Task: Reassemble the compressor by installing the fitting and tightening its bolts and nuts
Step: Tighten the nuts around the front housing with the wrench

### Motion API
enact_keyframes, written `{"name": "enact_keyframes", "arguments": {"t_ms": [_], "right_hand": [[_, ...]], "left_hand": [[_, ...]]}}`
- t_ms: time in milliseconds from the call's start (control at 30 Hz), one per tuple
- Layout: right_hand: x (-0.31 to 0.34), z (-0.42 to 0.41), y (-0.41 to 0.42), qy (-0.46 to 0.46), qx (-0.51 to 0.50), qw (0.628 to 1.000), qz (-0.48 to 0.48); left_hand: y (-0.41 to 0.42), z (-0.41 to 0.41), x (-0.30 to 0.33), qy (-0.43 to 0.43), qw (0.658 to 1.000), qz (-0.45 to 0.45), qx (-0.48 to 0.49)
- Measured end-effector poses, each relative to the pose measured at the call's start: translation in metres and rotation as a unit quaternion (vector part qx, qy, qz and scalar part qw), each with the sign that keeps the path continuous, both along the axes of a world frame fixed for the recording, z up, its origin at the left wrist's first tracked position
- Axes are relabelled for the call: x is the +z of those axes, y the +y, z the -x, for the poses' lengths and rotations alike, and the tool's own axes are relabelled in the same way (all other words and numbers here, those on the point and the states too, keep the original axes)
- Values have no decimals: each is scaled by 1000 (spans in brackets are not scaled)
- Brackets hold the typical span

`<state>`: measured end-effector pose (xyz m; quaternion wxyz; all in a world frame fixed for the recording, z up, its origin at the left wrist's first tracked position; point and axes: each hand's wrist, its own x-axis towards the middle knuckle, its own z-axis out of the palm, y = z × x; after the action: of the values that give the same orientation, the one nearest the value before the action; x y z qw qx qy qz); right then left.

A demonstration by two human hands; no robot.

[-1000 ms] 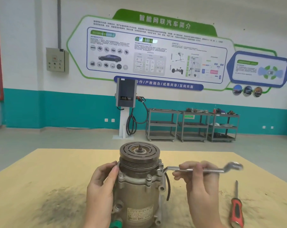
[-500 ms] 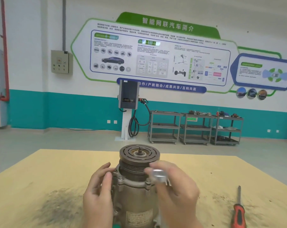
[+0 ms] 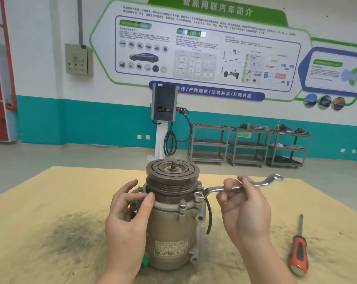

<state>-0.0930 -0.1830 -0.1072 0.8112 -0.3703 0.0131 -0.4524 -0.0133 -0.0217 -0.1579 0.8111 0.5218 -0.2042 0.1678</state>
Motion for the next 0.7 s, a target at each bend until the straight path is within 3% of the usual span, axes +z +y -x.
{"name": "enact_keyframes", "arguments": {"t_ms": [133,233,300,400,500,567,600,633,700], "right_hand": [[-2,-2,0,-8,-4,1000,5],[-11,-3,14,-60,-141,982,114],[-18,-2,24,-119,-254,917,283],[-25,-3,34,-142,-286,801,507],[-23,-4,40,-112,-342,711,604],[-19,-2,40,-101,-357,685,627],[-17,1,39,-101,-353,693,621],[-14,4,38,-102,-336,725,592],[-6,9,35,-95,-282,832,467]], "left_hand": [[0,1,1,-2,1000,-19,1],[-1,1,-1,-10,1000,-19,5],[-1,-3,-2,-5,1000,-7,11],[0,-9,-1,28,999,22,4],[1,-11,1,40,999,16,2],[1,-9,2,30,1000,-1,-2],[2,-8,1,23,1000,-17,-7],[2,-7,0,12,999,-42,-14],[3,-2,-5,-17,992,-119,-32]]}}
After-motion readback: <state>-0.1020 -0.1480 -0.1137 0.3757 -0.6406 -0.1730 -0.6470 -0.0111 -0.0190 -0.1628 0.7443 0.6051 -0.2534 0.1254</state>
